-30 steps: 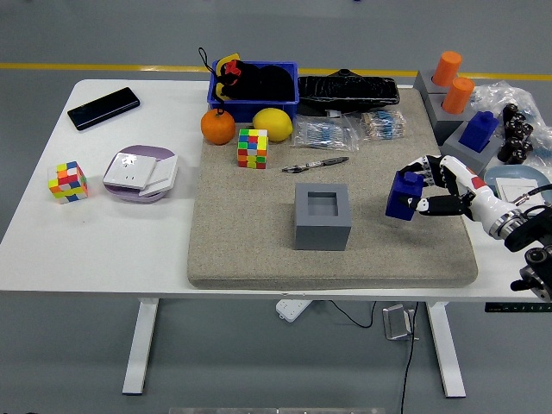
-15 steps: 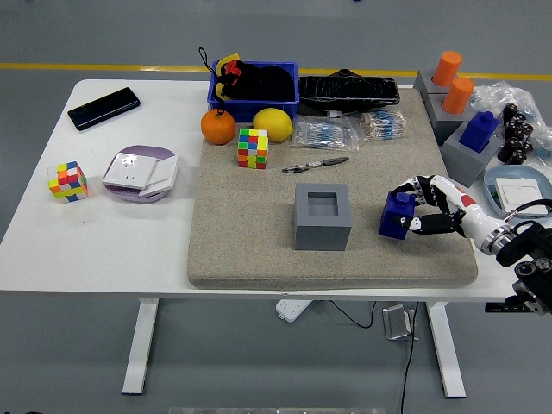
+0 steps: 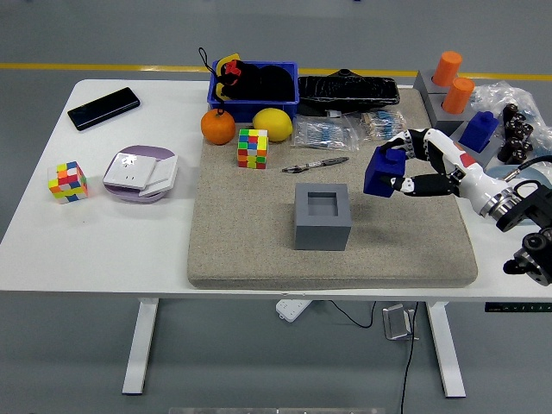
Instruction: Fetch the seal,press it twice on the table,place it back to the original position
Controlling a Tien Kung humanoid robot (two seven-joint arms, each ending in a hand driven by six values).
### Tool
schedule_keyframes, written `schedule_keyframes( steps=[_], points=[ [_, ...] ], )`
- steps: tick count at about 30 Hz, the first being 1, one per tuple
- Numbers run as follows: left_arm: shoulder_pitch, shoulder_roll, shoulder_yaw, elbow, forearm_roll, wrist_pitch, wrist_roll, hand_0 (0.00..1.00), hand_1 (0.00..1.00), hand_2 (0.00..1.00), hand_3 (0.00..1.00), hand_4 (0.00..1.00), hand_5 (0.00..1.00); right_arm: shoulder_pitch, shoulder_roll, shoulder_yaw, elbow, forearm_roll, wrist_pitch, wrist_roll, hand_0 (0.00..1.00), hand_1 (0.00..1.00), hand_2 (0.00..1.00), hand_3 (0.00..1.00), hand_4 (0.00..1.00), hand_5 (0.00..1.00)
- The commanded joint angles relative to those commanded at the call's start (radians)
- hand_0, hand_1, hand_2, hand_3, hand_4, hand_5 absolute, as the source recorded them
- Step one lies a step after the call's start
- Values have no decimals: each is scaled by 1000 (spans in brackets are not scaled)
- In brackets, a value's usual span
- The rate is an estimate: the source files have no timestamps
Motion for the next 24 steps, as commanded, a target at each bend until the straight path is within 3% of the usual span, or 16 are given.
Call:
schedule_keyframes(
  steps=[4, 7, 15, 24],
  points=[
    [-1, 2, -6, 0, 5, 0, 3, 725, 696, 683, 751, 709, 247, 20, 4, -12, 63, 19, 11, -24, 561, 428, 441, 497, 704, 2],
    [-3, 4, -9, 0, 8, 1, 4, 725, 696, 683, 751, 709, 247, 34, 17, -31, 73, 32, 19, -37, 561, 428, 441, 497, 704, 2],
    [-8, 6, -19, -1, 16, 0, 9, 725, 696, 684, 751, 708, 248, 90, 76, -119, 15, 62, 44, -59, 568, 433, 446, 504, 706, 2],
    [-9, 7, -35, 1, 36, -2, 14, 725, 696, 684, 752, 709, 248, 140, 112, -187, -75, 102, 65, -54, 568, 435, 447, 504, 709, 2]
  ],
)
